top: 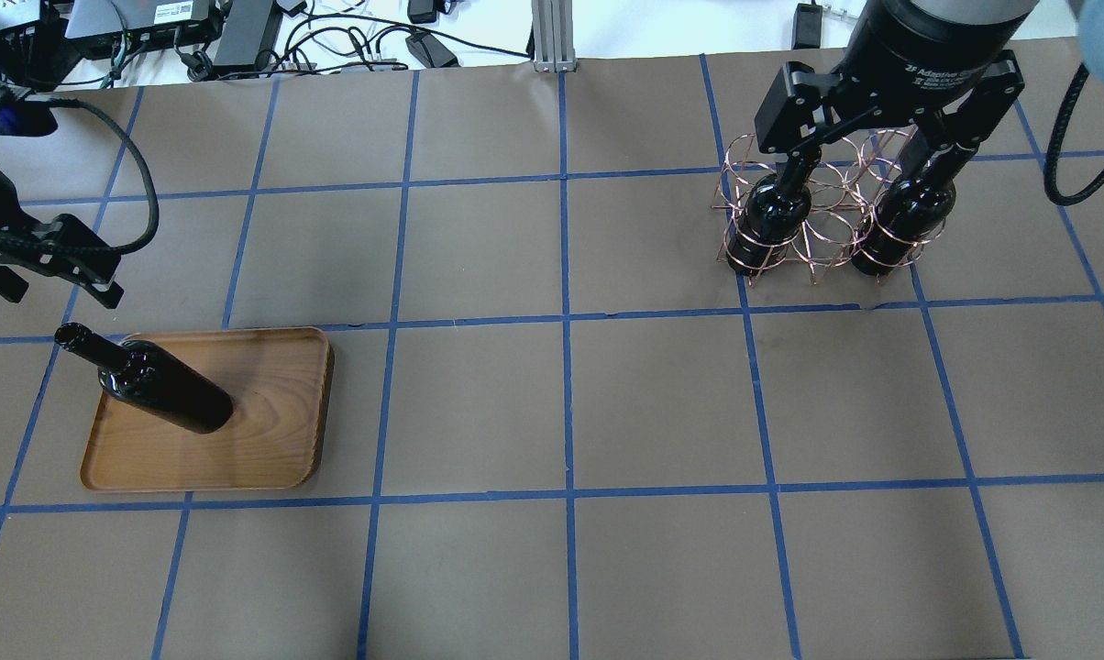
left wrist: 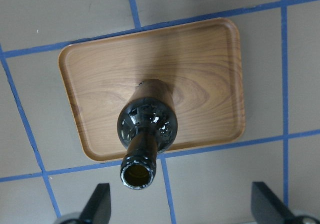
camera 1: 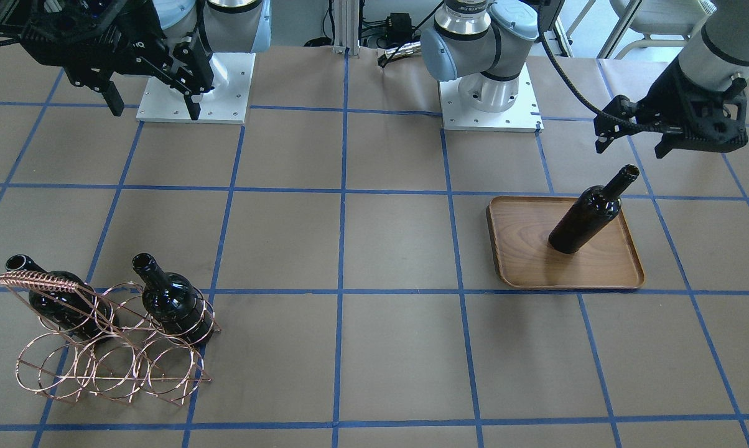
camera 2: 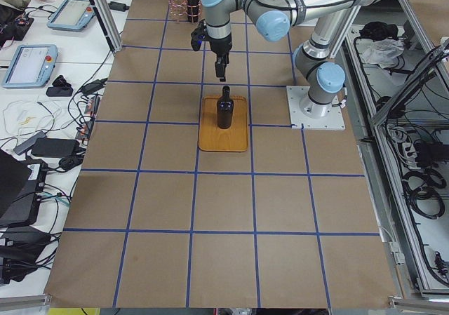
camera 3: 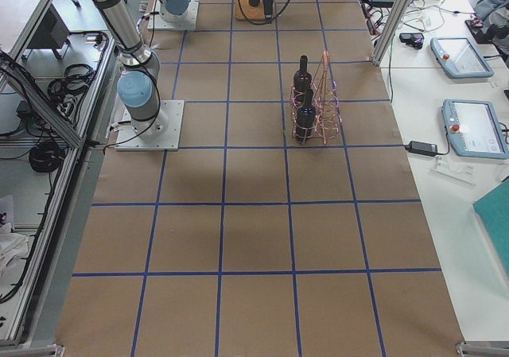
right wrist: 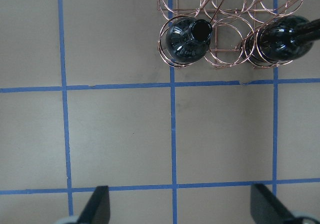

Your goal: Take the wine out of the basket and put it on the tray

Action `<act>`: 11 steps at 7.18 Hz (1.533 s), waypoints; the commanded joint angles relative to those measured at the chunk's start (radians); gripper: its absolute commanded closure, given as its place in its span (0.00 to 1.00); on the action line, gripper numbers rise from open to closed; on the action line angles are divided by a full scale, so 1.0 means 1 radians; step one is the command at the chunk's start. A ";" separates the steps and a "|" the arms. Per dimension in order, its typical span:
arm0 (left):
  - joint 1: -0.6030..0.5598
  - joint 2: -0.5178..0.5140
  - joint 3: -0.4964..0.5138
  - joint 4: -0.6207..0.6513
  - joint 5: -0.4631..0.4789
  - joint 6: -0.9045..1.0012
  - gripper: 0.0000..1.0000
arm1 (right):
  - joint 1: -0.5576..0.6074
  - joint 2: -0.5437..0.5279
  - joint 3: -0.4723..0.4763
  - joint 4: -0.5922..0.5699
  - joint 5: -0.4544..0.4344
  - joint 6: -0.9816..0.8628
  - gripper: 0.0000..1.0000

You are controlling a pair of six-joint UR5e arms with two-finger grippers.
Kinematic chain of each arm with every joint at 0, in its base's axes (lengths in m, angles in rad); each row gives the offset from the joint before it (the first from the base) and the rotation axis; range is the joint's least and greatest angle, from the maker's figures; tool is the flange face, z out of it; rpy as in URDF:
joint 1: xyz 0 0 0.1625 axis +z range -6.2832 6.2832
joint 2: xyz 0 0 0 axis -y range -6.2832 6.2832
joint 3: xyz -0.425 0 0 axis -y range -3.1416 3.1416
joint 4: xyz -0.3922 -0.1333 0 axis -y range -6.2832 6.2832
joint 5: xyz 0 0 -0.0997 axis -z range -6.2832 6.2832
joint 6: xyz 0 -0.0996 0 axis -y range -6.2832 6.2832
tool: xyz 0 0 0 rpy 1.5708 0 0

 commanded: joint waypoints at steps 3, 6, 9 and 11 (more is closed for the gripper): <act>-0.297 0.015 0.035 0.006 -0.001 -0.387 0.00 | -0.001 0.001 0.000 0.000 0.000 0.000 0.00; -0.325 0.044 0.035 0.003 -0.015 -0.390 0.00 | 0.001 0.000 0.002 0.002 0.000 0.001 0.00; -0.328 0.069 0.035 -0.009 -0.097 -0.388 0.00 | 0.001 0.001 0.002 0.000 0.000 0.000 0.00; -0.328 0.069 0.032 -0.012 -0.096 -0.388 0.00 | 0.001 0.000 0.002 0.002 0.000 0.001 0.00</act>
